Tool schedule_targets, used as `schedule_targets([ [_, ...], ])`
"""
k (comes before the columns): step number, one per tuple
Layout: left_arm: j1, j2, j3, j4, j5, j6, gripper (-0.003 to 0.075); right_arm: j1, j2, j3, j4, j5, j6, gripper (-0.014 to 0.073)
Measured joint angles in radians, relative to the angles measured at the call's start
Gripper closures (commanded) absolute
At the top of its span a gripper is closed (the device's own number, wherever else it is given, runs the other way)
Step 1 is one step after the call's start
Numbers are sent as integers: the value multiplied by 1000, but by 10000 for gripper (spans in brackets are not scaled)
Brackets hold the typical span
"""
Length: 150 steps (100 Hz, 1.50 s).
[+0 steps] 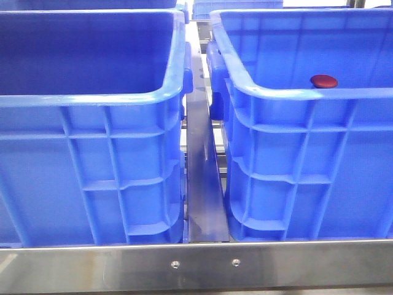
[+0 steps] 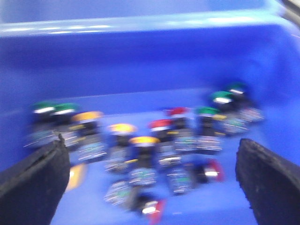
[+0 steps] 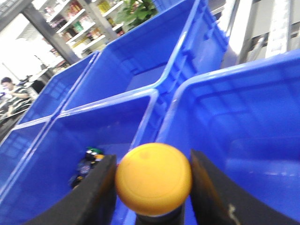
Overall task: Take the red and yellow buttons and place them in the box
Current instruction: 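Carry the yellow button with the right gripper into the bin, then lower the yellow button beside the red one and open the right gripper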
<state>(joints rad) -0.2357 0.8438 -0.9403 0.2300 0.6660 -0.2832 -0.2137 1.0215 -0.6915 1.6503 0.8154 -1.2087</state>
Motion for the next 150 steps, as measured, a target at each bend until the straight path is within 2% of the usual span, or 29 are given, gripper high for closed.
schedule_targets([
  [18, 97, -198, 128, 7, -19, 0, 50, -22, 0, 0, -2, -56, -40, 500],
  [35, 113, -373, 221, 10, -26, 0, 51, -24, 0, 0, -2, -120, -84, 500],
  [44, 113, -436, 256, 10, -26, 0, 99, -24, 0, 0, -2, -160, -111, 500],
  [49, 113, -469, 269, 10, -26, 0, 155, -24, 0, 0, -2, -184, -128, 500],
  [56, 113, -498, 279, 17, -26, 0, 276, -24, 0, 0, 0, -224, -149, 500],
  [75, 113, -521, 284, 29, -26, 0, 705, -24, 9, 0, 10, -379, -189, 500],
  [78, 113, -521, 286, 29, -26, 0, 738, -24, 17, 0, 20, -402, -200, 500],
  [93, 113, -521, 286, 33, -32, 0, 739, -24, 88, 0, 106, -480, -337, 500],
  [114, 113, -521, 286, 35, -37, 0, 739, -24, 271, -79, 141, -454, -600, 500],
  [150, 113, -521, 286, 37, -40, 0, 739, -24, 581, -263, 149, -429, -701, 500],
])
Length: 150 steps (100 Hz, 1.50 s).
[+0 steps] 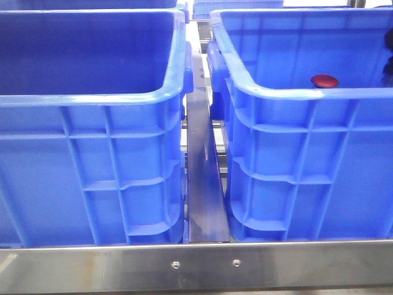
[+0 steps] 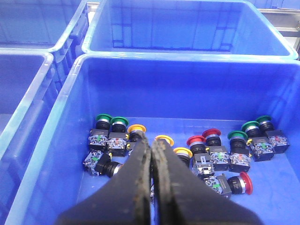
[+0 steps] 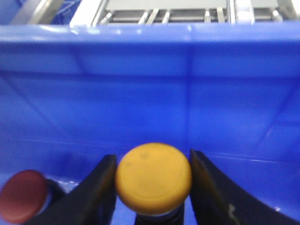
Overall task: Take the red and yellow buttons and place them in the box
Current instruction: 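Lower the yellow button beside the red one and open the right gripper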
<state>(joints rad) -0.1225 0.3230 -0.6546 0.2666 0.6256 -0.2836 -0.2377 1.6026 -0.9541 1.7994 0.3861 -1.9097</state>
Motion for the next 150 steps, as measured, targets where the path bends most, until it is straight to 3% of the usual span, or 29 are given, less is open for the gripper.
schedule_targets([
  [52, 0, 0, 0, 0, -4, 0, 739, 0, 205, -118, 6, 46, -49, 500],
  [127, 0, 0, 0, 0, -4, 0, 739, 0, 223, -84, 43, 98, -58, 493],
  [137, 0, 0, 0, 0, -4, 0, 739, 0, 223, -84, 43, 98, -58, 430],
  [150, 0, 0, 0, 0, -4, 0, 739, 0, 221, -84, 43, 98, -58, 263],
])
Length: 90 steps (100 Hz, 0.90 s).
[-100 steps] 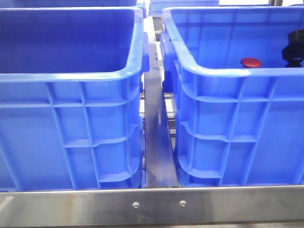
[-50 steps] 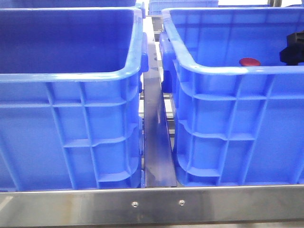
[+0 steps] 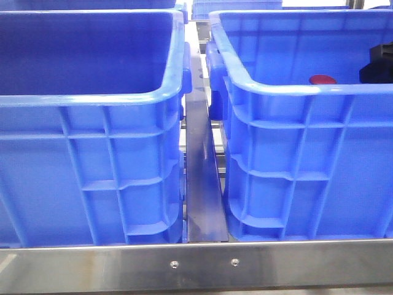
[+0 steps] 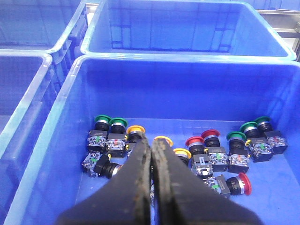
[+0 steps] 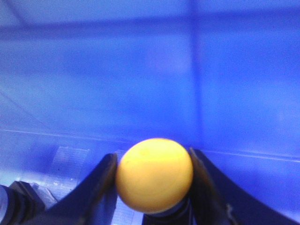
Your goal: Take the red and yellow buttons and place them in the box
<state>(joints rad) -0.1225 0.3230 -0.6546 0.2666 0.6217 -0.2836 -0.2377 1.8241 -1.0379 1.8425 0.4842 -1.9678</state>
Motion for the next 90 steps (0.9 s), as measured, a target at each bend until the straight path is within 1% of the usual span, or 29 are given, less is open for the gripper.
schedule_targets([
  [9, 0, 0, 0, 0, 0, 0, 739, 0, -7, 7, -2, -8, 0, 163],
  [16, 0, 0, 0, 0, 0, 0, 739, 0, -13, 11, -11, -24, 0, 127],
  [37, 0, 0, 0, 0, 0, 0, 739, 0, -56, 25, -29, -70, 10, 126],
  [67, 0, 0, 0, 0, 0, 0, 739, 0, -246, 71, -29, -115, 20, 126],
  [80, 0, 0, 0, 0, 0, 0, 739, 32, -365, 119, -29, -174, 42, 132],
  [90, 0, 0, 0, 0, 0, 0, 739, 90, -457, 155, -29, -250, 49, 132],
])
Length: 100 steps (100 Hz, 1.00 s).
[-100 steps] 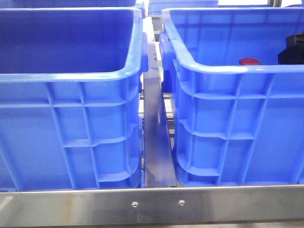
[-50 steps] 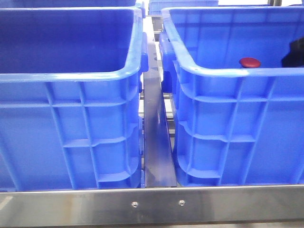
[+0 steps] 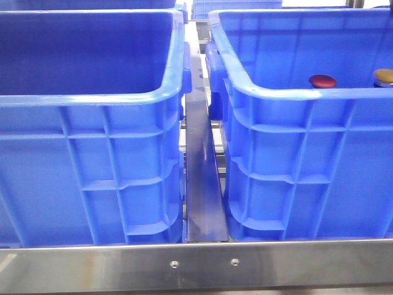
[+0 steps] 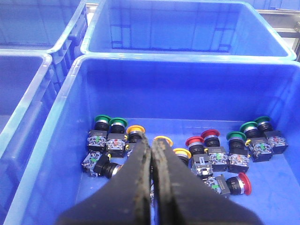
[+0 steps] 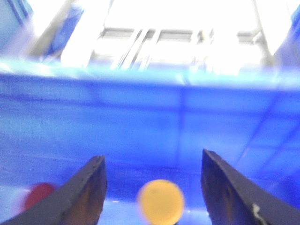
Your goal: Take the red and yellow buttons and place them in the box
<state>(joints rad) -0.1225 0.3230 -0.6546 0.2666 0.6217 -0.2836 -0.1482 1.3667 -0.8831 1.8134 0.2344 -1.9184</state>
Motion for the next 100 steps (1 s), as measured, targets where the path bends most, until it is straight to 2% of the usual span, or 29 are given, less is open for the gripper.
schedule_targets([
  [25, 0, 0, 0, 0, 0, 0, 739, 137, -245, 109, 2, -129, 2, 132],
  [50, 0, 0, 0, 0, 0, 0, 739, 153, -513, 227, 3, -140, 14, 151],
  [81, 0, 0, 0, 0, 0, 0, 739, 153, -796, 393, 3, -140, 18, 359],
  [100, 0, 0, 0, 0, 0, 0, 739, 153, -877, 441, 3, -140, 27, 586],
])
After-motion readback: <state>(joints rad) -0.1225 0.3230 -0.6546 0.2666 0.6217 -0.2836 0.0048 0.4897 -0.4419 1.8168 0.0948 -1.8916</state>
